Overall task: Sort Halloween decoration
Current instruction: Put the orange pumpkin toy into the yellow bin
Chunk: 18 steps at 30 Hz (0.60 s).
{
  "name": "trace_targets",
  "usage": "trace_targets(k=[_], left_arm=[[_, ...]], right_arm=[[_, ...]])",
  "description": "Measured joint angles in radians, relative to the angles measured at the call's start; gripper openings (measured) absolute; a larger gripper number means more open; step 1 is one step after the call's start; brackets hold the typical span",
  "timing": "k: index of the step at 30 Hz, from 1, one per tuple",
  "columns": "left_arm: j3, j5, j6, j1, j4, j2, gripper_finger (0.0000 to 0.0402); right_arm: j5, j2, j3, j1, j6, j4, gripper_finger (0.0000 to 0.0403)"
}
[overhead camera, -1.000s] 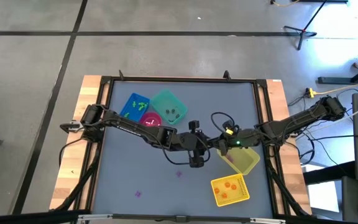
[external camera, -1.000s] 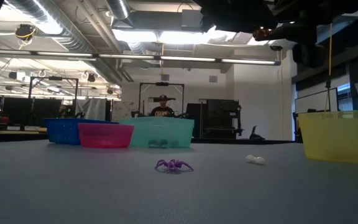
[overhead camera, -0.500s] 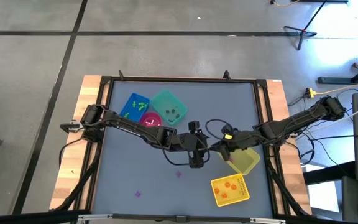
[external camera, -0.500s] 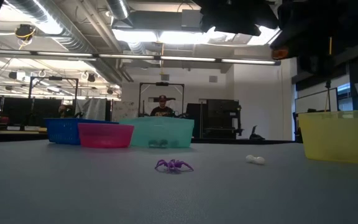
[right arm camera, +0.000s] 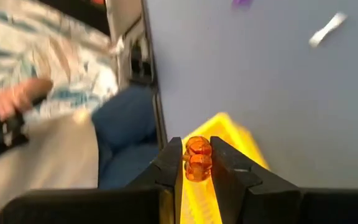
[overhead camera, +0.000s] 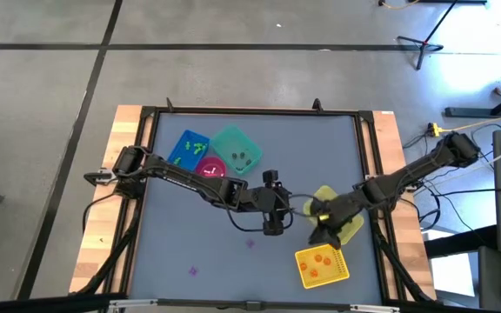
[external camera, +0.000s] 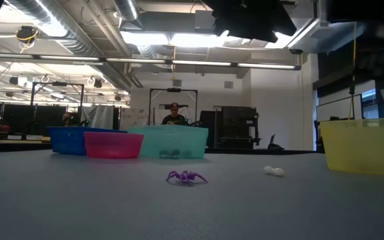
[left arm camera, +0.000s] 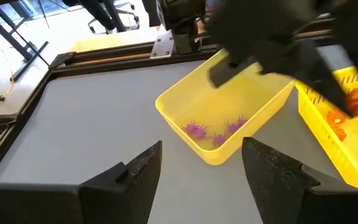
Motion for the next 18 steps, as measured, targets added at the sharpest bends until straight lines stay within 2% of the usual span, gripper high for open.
trace_targets(k=[10, 15, 18], left_arm=[[0.0, 0.0, -0.004, 0.0, -0.008, 0.0, 0.0206], [0.0, 0.0, -0.012, -0.006, -0.008, 0.0, 0.0206], [0.0, 0.0, -0.023, -0.013, -0.009, 0.0, 0.0206]], right_arm=[[0.028, 0.093, 0.0, 0.207, -0.001, 0.001, 0.0062], [0.076, 0.134, 0.0, 0.249, -0.001, 0.0, 0.0064], [0.078, 0.148, 0.0, 0.248, -0.001, 0.0, 0.008]])
